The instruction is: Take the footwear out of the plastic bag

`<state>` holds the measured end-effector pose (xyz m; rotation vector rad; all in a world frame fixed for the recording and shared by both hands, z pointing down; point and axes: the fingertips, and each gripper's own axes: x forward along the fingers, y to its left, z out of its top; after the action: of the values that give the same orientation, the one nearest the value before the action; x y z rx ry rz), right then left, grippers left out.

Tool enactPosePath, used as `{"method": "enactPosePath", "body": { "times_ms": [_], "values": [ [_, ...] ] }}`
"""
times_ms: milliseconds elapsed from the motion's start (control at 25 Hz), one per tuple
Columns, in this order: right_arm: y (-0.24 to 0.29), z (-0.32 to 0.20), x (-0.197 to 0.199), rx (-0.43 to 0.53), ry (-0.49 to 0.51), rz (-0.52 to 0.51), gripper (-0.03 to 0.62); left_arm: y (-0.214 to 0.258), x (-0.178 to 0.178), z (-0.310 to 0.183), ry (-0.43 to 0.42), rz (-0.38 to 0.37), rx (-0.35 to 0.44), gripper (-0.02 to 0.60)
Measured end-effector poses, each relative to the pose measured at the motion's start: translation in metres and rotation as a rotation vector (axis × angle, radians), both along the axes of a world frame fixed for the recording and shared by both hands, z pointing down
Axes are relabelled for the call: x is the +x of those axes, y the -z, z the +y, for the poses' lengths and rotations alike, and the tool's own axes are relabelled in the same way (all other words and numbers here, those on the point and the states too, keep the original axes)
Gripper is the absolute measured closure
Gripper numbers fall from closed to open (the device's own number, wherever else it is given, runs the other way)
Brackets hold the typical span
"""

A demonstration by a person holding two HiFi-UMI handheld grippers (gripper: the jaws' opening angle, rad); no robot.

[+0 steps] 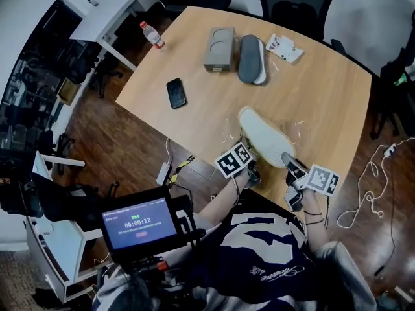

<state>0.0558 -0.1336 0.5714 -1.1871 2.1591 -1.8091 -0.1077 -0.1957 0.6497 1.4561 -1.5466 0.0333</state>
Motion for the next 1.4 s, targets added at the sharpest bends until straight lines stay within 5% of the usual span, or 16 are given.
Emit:
{"method": "enactPosePath", "body": {
  "times_ms": [240, 520, 720, 1000, 1080, 1280, 1400],
  "values": [
    [-0.046, -0.007, 0.017, -0.037, -0.008, 0.138, 0.522, -0.004, 0.006, 0.0, -0.147, -0.04, -0.025, 0.574],
    [-0.074, -0.009, 0.028, -0.072, -0.026, 0.223, 0.516, 0.0, 0.006, 0.012, -0.324, -0.037, -0.066, 0.483],
    [-0.08, -0.01, 0.032, -0.079, -0.031, 0.249, 0.514, 0.004, -0.017, 0.035, -0.353, 0.015, -0.093, 0.465],
    [-0.065, -0.002, 0.027, -0.039, 0.031, 0.236, 0.456, 0.03, -0.033, 0.047, -0.327, 0.047, -0.004, 0.466],
    [-0.062, 0.003, 0.028, -0.021, 0.059, 0.317, 0.385, 0.034, -0.027, 0.046, -0.348, 0.054, 0.009, 0.466],
    [-0.054, 0.011, 0.053, 0.041, 0.035, 0.68, 0.35, 0.035, -0.018, 0.049, -0.411, 0.034, 0.021, 0.466],
    [-0.04, 0.017, 0.05, 0.09, 0.019, 0.699, 0.351, 0.043, -0.006, 0.051, -0.465, 0.047, 0.057, 0.466]
  ]
}}
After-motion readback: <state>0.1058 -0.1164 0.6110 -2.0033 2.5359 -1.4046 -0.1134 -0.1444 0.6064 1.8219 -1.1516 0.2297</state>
